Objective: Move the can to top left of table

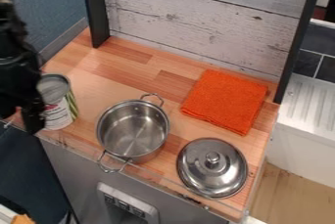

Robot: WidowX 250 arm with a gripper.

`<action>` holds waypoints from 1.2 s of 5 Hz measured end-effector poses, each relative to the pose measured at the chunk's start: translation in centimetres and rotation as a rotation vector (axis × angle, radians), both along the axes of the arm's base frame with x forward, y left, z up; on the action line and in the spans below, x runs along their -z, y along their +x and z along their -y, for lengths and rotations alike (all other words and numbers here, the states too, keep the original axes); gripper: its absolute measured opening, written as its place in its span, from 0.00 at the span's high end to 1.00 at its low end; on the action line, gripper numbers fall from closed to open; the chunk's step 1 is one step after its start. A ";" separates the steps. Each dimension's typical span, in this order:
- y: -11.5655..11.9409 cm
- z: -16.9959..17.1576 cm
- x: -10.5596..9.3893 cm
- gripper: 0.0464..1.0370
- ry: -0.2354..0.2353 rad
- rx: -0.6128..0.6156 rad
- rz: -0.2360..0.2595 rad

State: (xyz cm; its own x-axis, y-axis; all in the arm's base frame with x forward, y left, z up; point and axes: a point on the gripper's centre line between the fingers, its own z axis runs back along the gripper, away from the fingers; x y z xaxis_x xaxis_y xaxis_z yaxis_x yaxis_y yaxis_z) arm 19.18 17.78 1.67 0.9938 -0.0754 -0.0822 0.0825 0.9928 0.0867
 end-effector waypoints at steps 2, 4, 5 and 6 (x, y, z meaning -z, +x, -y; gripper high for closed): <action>4.1 2.7 0.0 0.04 -0.016 0.050 0.029; 8.4 3.1 0.2 0.04 -0.018 -0.029 0.075; 11.0 2.5 0.2 0.04 -0.030 -0.083 0.101; 13.0 2.6 0.4 0.04 -0.028 -0.097 0.111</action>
